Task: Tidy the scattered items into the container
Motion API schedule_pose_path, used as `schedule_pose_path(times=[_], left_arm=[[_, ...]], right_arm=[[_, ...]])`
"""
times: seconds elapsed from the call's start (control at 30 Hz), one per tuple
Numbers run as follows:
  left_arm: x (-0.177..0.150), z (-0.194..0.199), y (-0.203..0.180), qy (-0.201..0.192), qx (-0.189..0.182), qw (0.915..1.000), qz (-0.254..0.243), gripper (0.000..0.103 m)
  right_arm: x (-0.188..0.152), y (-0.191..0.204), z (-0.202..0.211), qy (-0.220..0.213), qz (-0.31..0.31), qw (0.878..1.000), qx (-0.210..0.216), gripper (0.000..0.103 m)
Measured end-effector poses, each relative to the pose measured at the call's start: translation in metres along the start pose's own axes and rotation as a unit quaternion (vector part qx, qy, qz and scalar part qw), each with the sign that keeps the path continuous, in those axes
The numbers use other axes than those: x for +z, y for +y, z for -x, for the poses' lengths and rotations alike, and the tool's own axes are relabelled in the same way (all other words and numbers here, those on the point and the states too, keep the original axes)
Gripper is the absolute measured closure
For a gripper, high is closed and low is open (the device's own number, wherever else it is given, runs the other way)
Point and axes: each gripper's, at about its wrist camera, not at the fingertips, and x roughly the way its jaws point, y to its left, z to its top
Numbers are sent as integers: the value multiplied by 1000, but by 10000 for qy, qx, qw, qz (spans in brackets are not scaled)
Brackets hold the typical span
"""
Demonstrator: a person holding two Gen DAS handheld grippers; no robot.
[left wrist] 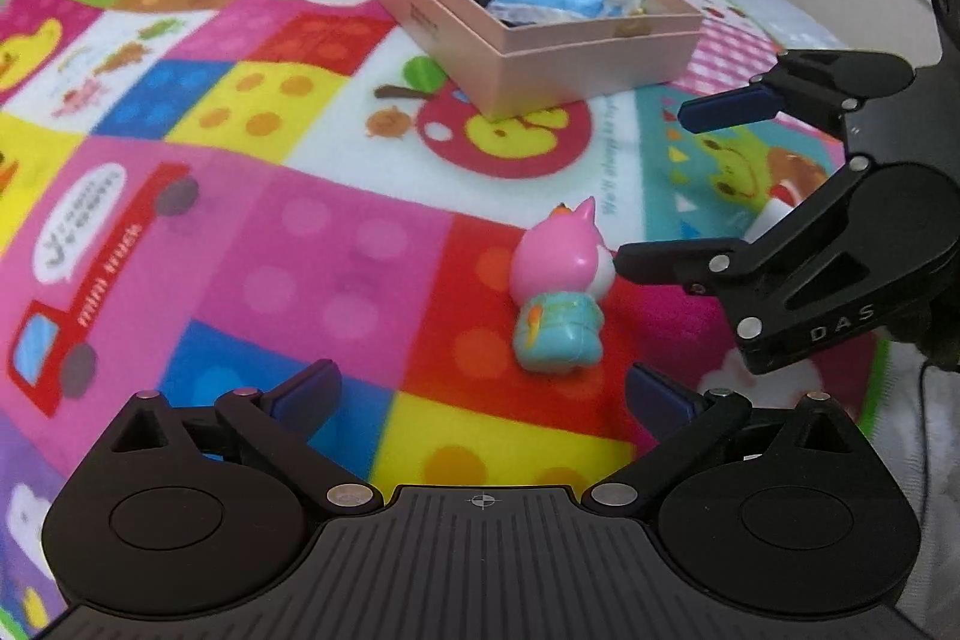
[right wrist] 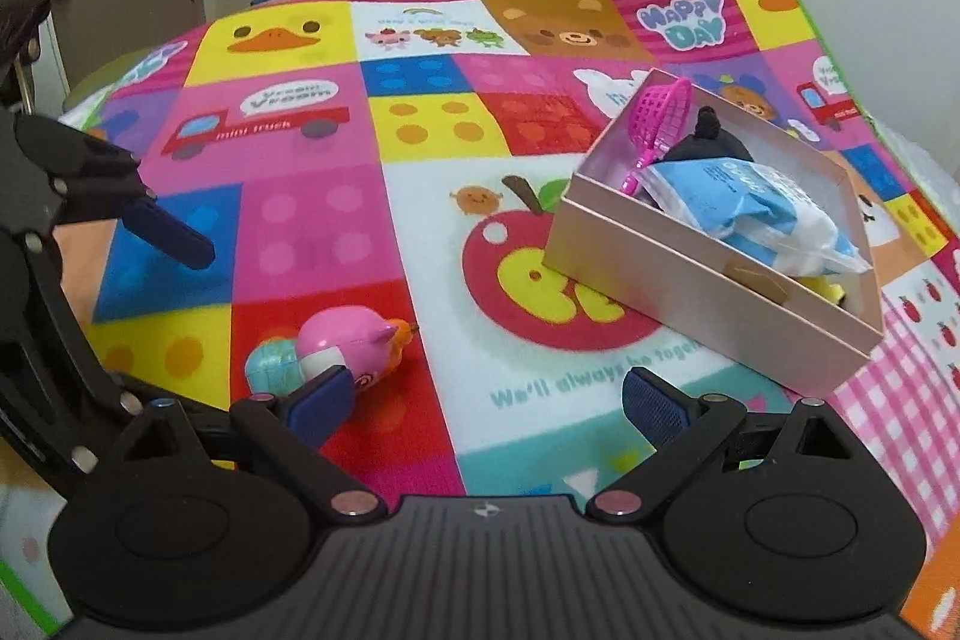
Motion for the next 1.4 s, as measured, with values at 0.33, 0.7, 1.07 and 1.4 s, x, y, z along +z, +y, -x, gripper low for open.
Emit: schedule_pose_path(times=[0.33,0.7,1.07,1.4], left_arm=[[7,-8,16,-110,480,9987,98,0],[5,-10,19,-77,183,9995,226,0],[16,-36,-24,-138,-332,9992,148,0],[-19,-31,-54,-779,417,9948,497,0]], right_arm=[[13,-2,-4,-113,-178,9997,125,6],[-31,-28,37,-36,-350,9986,-401,4],[-104,-45,59,461,-1020,9926,-482,0],[-111,-24,49,552,-799,9949,-287,0]])
